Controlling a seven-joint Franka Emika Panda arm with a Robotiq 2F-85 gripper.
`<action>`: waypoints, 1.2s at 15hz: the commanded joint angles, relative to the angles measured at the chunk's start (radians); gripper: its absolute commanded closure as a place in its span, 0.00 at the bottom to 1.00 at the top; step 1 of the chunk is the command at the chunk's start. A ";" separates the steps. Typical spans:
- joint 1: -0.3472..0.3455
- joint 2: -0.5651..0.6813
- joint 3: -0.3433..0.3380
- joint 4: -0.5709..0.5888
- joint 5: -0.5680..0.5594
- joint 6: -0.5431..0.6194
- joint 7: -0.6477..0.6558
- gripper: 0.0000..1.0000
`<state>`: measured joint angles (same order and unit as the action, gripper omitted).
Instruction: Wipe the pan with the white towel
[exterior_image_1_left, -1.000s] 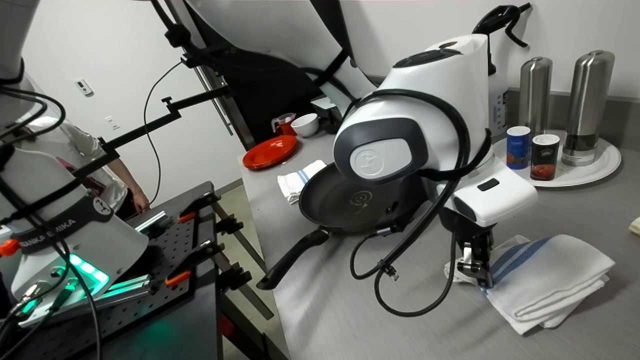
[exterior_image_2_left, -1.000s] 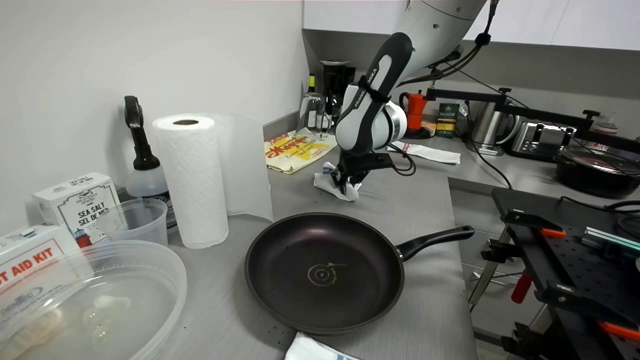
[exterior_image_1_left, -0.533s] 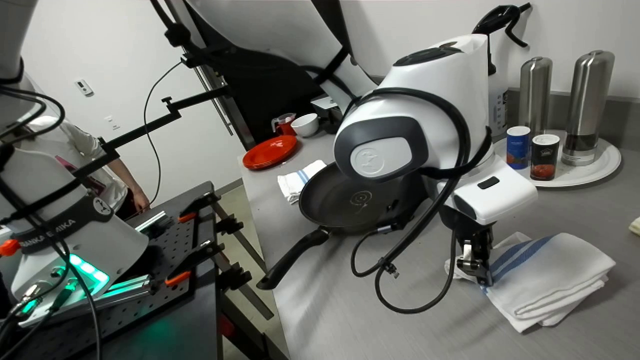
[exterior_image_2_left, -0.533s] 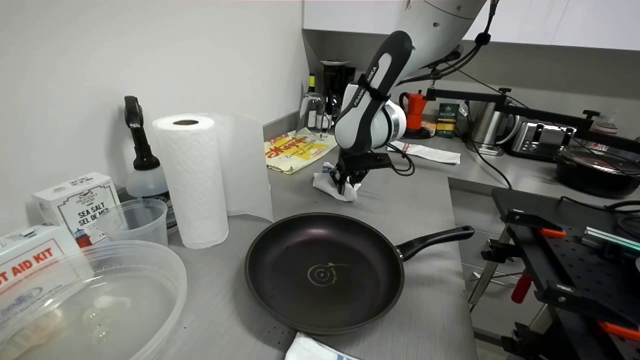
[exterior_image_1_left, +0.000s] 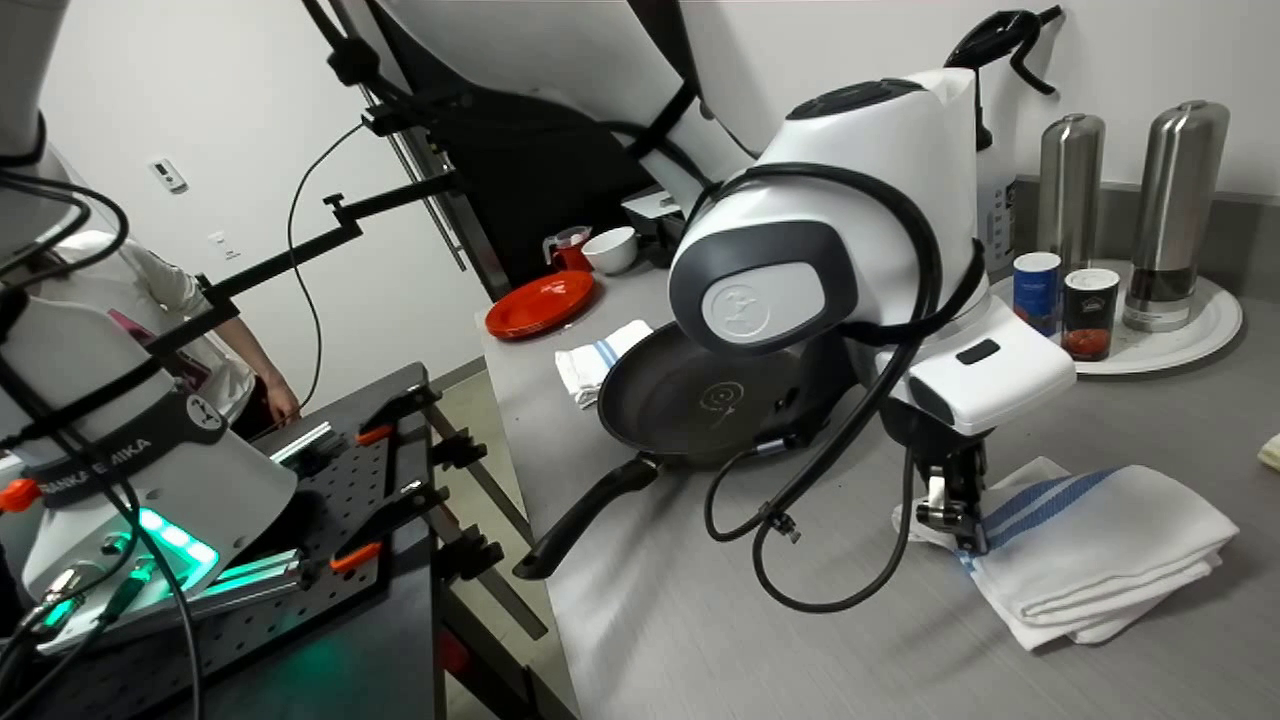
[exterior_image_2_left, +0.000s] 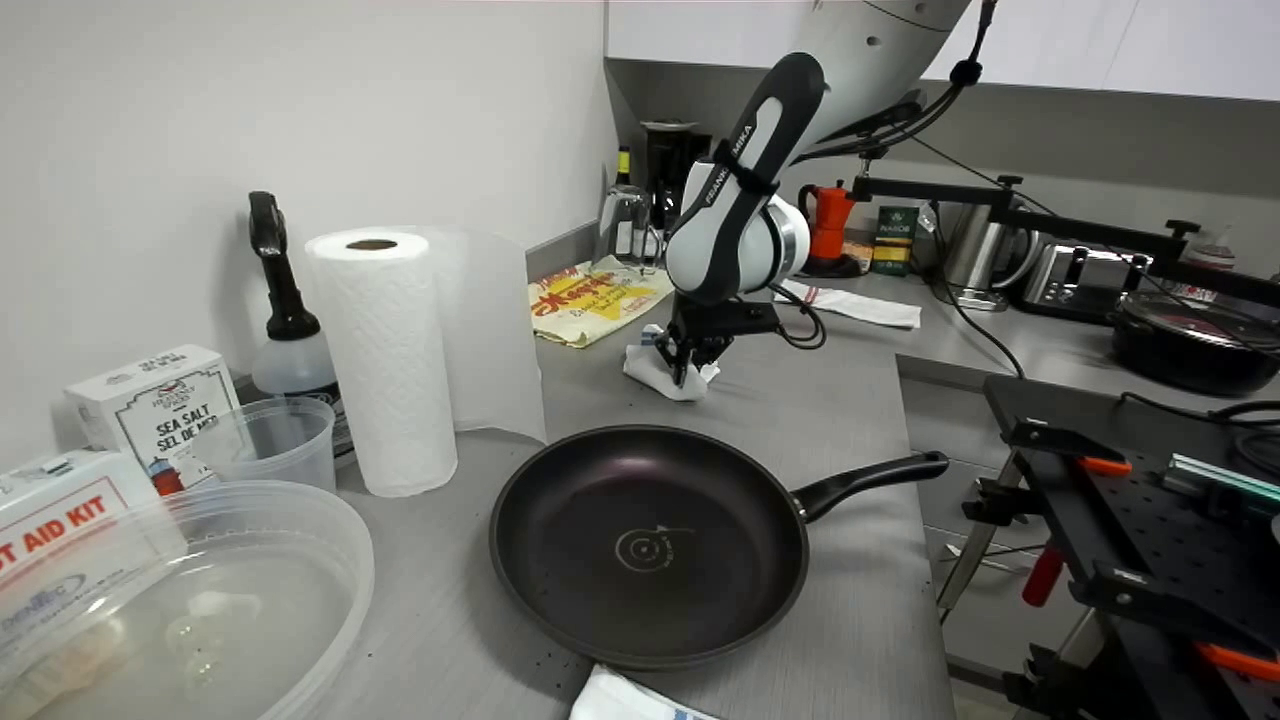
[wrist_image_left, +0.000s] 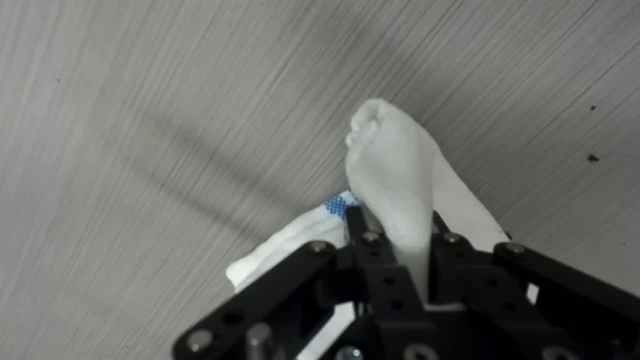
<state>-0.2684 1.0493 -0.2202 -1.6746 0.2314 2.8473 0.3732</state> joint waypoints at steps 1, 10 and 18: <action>-0.017 -0.030 0.023 -0.015 0.026 -0.018 -0.026 0.96; -0.044 -0.186 0.084 -0.103 0.019 -0.073 -0.105 0.96; -0.027 -0.494 0.148 -0.382 0.011 -0.162 -0.266 0.96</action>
<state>-0.3081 0.7051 -0.0908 -1.8801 0.2322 2.6912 0.1728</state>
